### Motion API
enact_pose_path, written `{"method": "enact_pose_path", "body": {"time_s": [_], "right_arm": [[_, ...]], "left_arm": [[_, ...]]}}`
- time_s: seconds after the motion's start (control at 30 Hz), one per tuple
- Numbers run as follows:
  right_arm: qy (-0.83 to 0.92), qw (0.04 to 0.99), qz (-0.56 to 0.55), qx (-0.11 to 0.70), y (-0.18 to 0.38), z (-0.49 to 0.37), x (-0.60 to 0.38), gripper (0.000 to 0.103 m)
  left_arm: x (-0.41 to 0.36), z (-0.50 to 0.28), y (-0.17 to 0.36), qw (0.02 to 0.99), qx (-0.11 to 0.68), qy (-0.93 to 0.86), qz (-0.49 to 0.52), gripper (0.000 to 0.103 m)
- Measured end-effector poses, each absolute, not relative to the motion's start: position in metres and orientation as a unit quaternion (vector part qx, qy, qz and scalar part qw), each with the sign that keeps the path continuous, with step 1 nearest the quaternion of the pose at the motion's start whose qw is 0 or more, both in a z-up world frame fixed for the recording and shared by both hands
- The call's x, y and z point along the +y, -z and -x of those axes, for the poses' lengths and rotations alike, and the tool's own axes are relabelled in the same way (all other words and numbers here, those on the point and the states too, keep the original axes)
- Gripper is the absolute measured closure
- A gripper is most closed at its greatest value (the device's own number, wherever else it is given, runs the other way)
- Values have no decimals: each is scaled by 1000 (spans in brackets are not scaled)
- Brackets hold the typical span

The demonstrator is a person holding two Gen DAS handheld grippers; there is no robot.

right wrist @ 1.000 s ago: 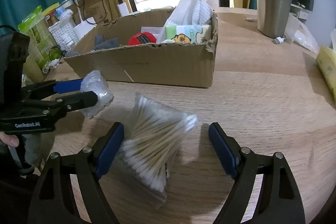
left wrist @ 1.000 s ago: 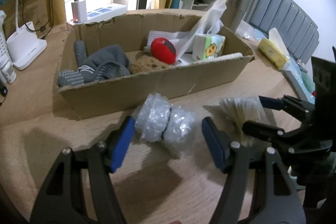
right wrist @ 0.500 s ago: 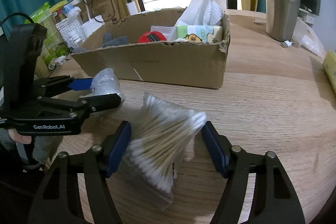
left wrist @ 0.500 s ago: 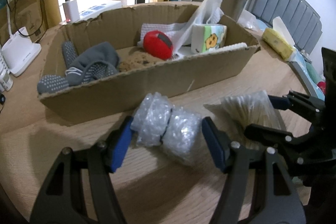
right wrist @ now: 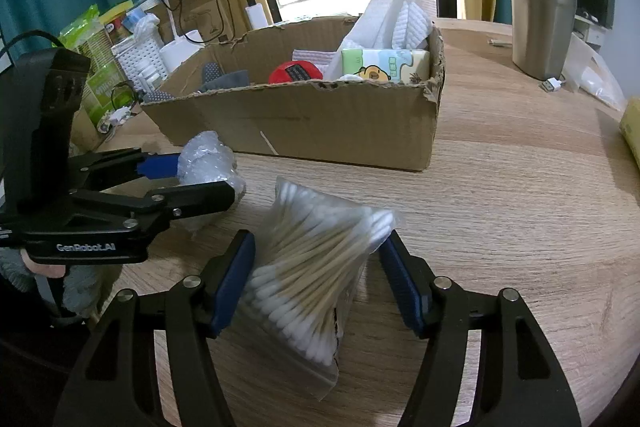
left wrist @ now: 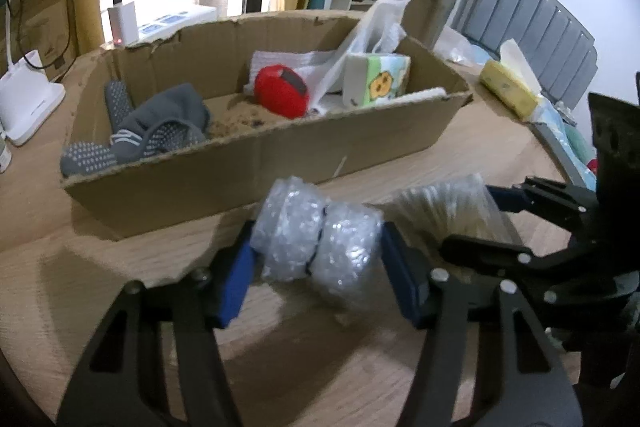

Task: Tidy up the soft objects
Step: 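Carry the bubble wrap with the left gripper while the right gripper carries the swab bag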

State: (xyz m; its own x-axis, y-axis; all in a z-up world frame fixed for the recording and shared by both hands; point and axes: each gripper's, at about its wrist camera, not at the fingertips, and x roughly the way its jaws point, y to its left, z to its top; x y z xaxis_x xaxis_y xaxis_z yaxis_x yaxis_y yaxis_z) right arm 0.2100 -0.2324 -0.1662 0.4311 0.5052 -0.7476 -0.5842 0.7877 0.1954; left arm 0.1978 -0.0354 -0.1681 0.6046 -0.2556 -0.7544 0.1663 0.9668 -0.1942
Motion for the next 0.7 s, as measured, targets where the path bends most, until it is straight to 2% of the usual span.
{"method": "enact_pose_path", "body": {"time_s": [0.27, 0.7], "right_arm": [[-318, 848, 54, 421, 159, -212, -230, 45], [-322, 856, 64, 400, 140, -208, -224, 47]], "left_arm": [[-28, -191, 154, 901, 413, 120, 60, 42], [-23, -173, 131, 909, 383, 146, 73, 42]]}}
